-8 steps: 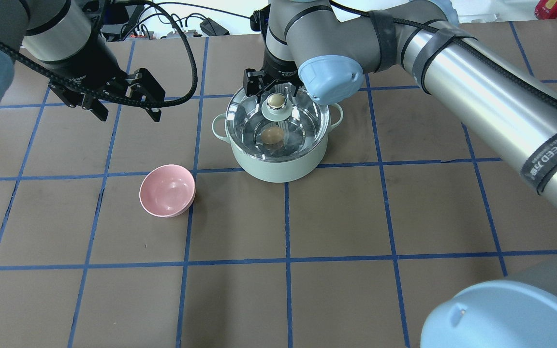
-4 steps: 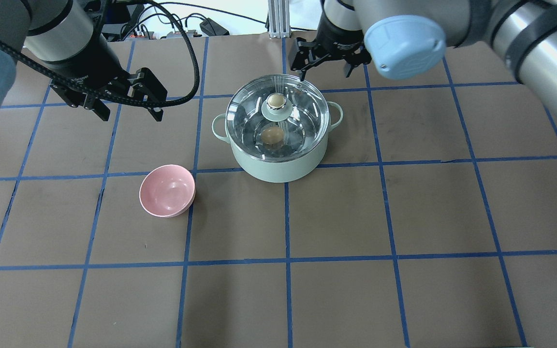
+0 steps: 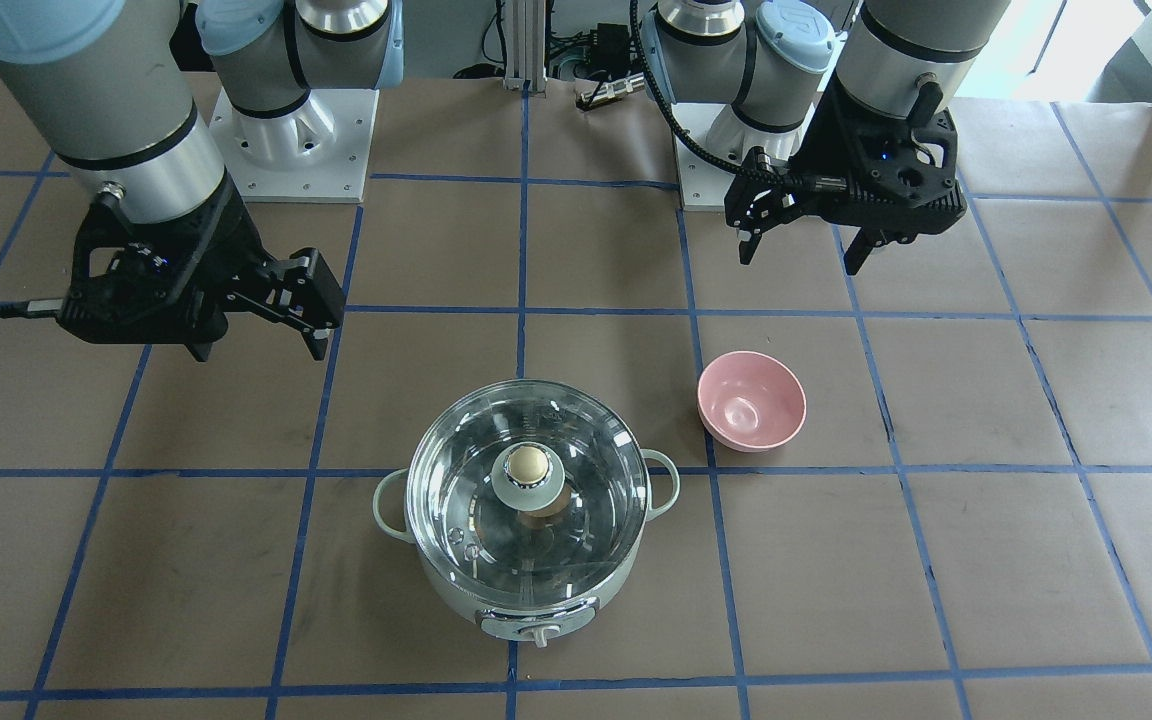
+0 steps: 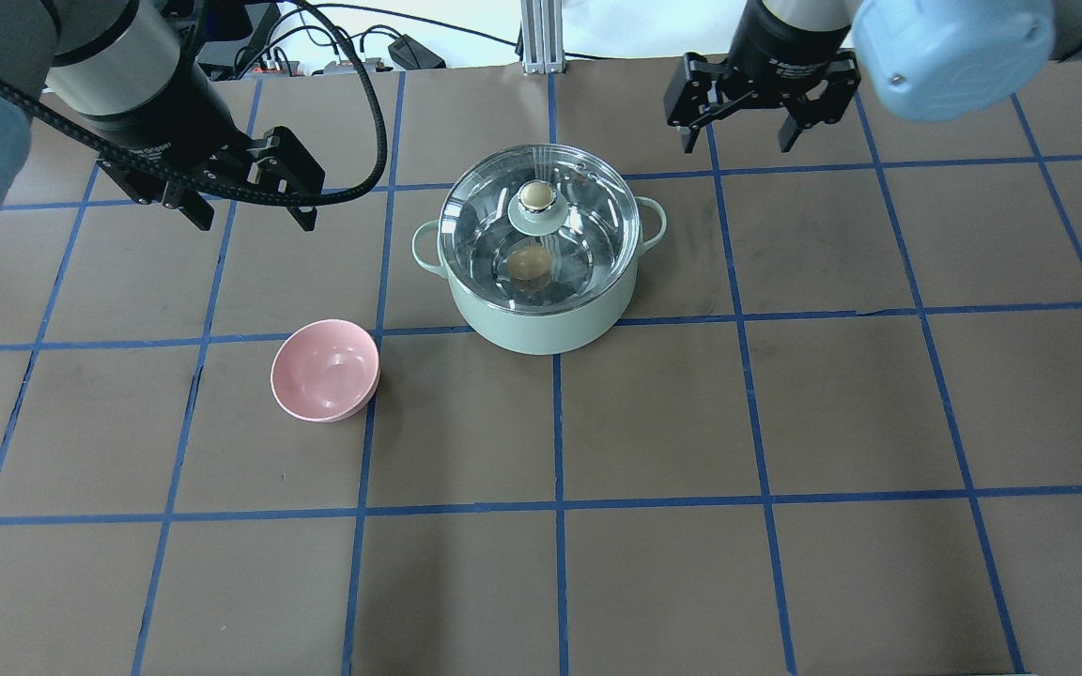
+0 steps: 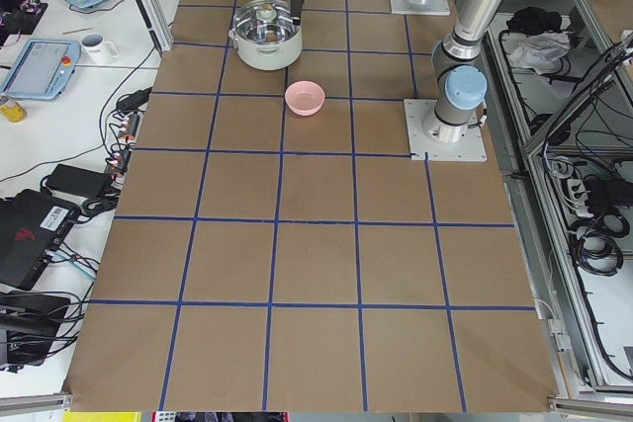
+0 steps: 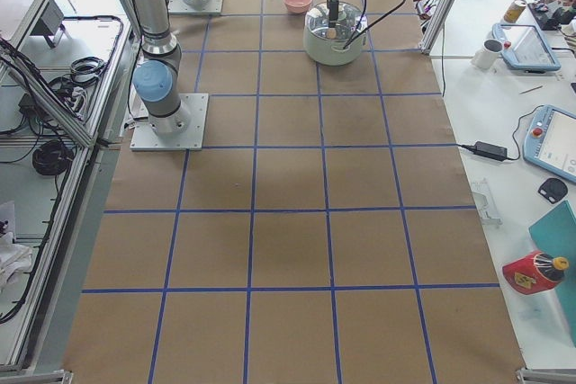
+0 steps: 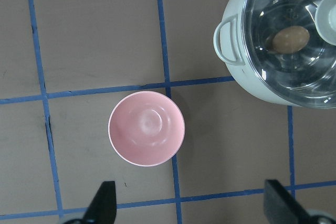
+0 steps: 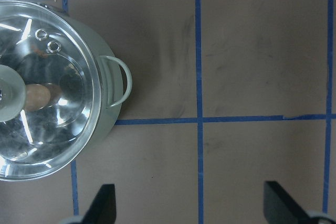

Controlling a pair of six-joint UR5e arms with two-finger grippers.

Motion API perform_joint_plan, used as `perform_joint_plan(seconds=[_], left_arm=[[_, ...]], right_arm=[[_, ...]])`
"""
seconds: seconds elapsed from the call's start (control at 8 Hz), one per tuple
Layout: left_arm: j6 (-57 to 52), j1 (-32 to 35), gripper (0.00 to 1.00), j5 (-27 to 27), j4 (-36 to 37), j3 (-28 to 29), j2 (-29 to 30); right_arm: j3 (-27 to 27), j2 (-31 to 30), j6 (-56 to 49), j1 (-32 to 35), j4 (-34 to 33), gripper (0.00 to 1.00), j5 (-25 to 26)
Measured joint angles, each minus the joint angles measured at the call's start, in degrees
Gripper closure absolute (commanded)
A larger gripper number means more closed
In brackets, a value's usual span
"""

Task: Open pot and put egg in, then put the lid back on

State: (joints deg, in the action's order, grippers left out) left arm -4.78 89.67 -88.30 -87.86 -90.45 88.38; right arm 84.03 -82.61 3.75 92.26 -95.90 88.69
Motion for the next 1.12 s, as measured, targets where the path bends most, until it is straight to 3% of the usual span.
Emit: perform_joint_plan(seconds=[0.5, 1.12], left_arm=[[-0.1, 0.03, 0.0, -0.08, 0.08, 0.01, 0.16], [-0.12, 0.45, 0.0, -0.14, -0.24, 0.01, -0.29]], right_arm=[[0.98, -1.72, 0.51, -0.55, 3.71, 0.0, 0.66], [1.55, -1.84, 0.05, -0.64, 3.41, 0.0, 0.05]])
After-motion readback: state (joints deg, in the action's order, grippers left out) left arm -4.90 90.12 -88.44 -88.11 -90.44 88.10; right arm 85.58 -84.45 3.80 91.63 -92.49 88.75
